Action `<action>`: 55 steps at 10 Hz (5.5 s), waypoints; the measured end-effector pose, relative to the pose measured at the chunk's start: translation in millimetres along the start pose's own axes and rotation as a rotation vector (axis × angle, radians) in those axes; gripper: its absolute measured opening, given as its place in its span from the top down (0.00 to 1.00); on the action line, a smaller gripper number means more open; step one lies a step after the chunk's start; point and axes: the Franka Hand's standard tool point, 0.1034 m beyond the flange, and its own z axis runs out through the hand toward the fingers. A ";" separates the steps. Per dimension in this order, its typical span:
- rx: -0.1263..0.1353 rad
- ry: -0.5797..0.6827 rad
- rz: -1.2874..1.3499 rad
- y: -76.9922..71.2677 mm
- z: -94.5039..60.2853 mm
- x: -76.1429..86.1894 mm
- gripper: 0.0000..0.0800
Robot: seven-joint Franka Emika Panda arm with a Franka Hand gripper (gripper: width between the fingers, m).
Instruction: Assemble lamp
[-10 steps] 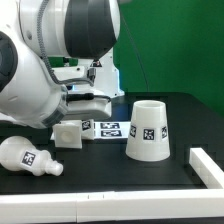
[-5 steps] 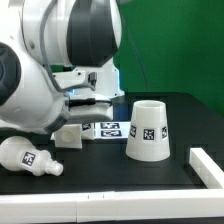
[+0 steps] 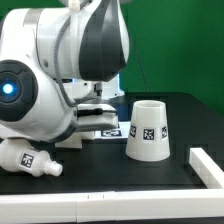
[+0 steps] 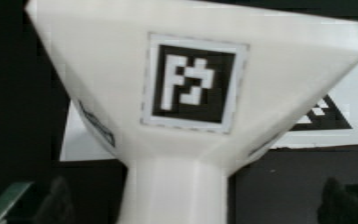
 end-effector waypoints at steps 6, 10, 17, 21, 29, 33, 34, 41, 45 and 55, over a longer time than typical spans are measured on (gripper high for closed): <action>-0.002 0.001 -0.006 -1.8 -0.2 0.0 0.34; 0.007 0.008 -0.011 -5.8 -8.6 -7.3 0.34; -0.012 0.421 -0.052 -20.7 -63.5 -30.9 0.34; -0.069 0.749 -0.107 -55.1 -139.1 -40.3 0.34; -0.125 1.411 -0.118 -110.7 -168.7 -9.4 0.34; -0.142 1.608 -0.148 -139.1 -168.3 5.8 0.34; -0.143 1.600 -0.152 -140.4 -168.1 6.0 0.34; -0.094 1.580 -0.180 -205.3 -172.3 39.2 0.34; -0.102 1.574 -0.182 -201.5 -169.6 40.2 0.34; -0.110 1.558 -0.157 -197.7 -145.9 71.9 0.34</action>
Offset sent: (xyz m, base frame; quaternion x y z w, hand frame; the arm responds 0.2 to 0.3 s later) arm 0.0000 0.0000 0.0000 0.0000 0.0000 0.0000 1.0000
